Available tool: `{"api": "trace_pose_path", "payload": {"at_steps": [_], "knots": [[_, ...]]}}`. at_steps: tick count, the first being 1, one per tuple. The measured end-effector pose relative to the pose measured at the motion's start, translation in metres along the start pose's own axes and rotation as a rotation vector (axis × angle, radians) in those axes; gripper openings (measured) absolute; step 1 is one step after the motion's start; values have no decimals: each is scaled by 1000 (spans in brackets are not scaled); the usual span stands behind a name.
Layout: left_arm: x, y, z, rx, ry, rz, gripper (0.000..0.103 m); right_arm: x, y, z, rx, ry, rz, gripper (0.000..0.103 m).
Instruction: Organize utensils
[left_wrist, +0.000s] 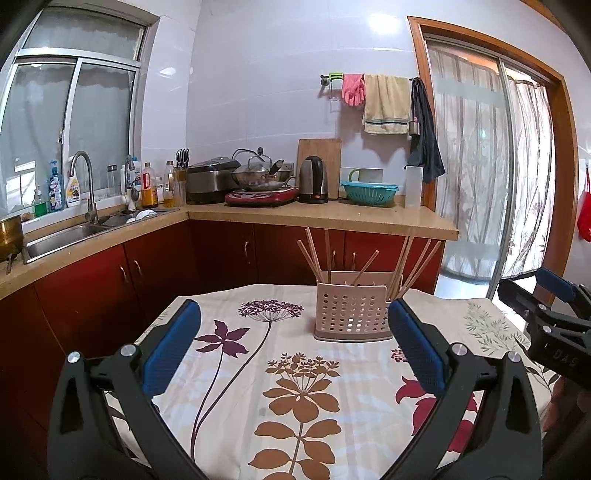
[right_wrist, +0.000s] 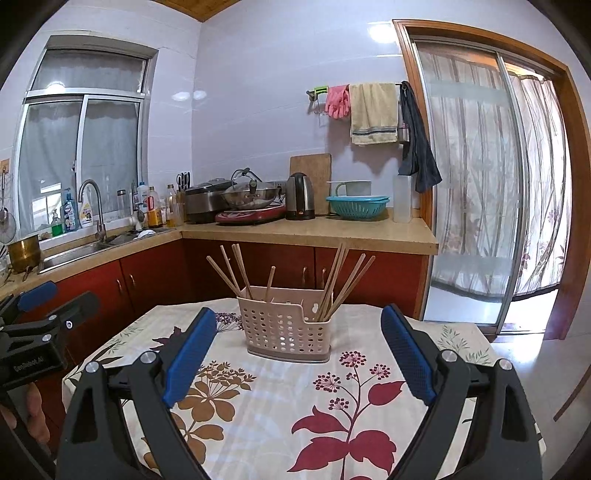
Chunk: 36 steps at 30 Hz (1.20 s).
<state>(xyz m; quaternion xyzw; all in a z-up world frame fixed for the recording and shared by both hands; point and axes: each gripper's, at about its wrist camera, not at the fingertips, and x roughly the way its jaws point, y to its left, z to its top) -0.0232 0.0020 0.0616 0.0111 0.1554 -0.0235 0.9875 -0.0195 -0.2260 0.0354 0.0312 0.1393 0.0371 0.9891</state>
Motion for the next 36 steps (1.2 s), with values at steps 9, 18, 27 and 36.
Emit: {"api": "trace_pose_path", "payload": {"at_steps": [9,18,27,36], "knots": [[-5,3,4,-6,-4,1,99,-1,1,0,0,0,0,88],[-6,5,6,-13,-4,4,99,-1,2,1,-2,-1,-2,88],[-6,7,6,-9,-6,12,99,-1,2,0,-3,-2,-3,88],[-1,13,6,-24,-8,18,99,-1,1,0,-1,1,-2,88]]}}
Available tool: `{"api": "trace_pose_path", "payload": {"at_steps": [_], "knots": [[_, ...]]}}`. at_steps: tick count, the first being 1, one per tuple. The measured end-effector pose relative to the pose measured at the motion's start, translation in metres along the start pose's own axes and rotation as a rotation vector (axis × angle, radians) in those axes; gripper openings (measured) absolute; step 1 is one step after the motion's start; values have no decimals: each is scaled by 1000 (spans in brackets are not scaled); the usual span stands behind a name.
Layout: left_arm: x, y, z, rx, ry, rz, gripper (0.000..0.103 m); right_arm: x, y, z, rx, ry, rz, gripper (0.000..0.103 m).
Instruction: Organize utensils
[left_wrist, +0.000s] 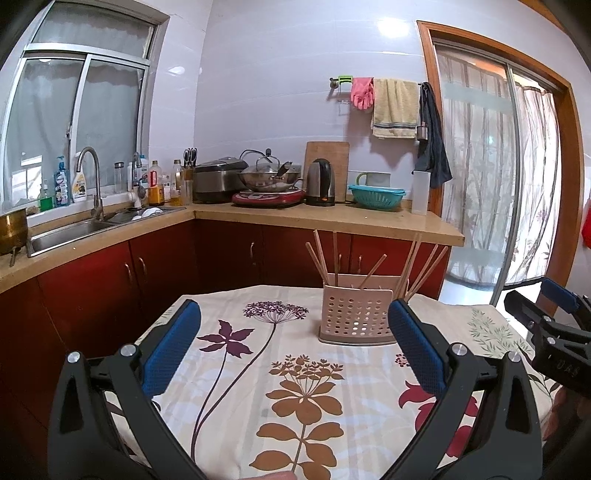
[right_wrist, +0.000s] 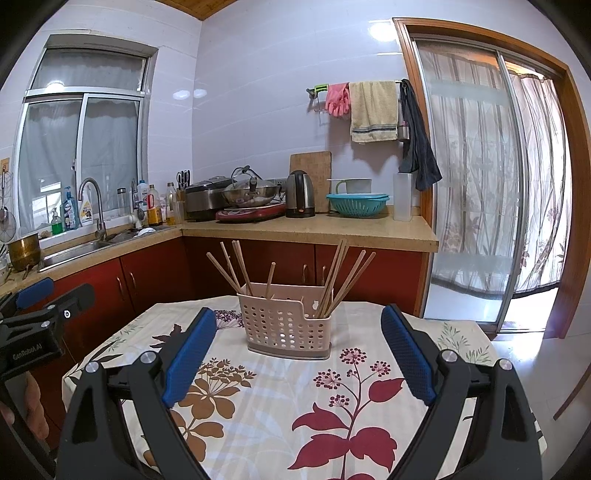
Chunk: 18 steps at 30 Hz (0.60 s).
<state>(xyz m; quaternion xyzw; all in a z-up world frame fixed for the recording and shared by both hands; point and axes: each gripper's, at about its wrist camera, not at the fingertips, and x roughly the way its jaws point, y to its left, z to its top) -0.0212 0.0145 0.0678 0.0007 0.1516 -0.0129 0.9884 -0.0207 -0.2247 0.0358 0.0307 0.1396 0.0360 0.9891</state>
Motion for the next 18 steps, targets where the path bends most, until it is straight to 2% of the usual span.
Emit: {"api": "trace_pose_path", "payload": {"at_steps": [10,13,18], "knots": [[14,3,-4,-14,14,25,99,3,-1,-10,2,16,-2,88],[19,3,-7,1,14,53,99,6,-3,-12,6,20,-5,88],[36,4,-16,10,61,40,99,18,-8,-16,16,43,-17,88]]}}
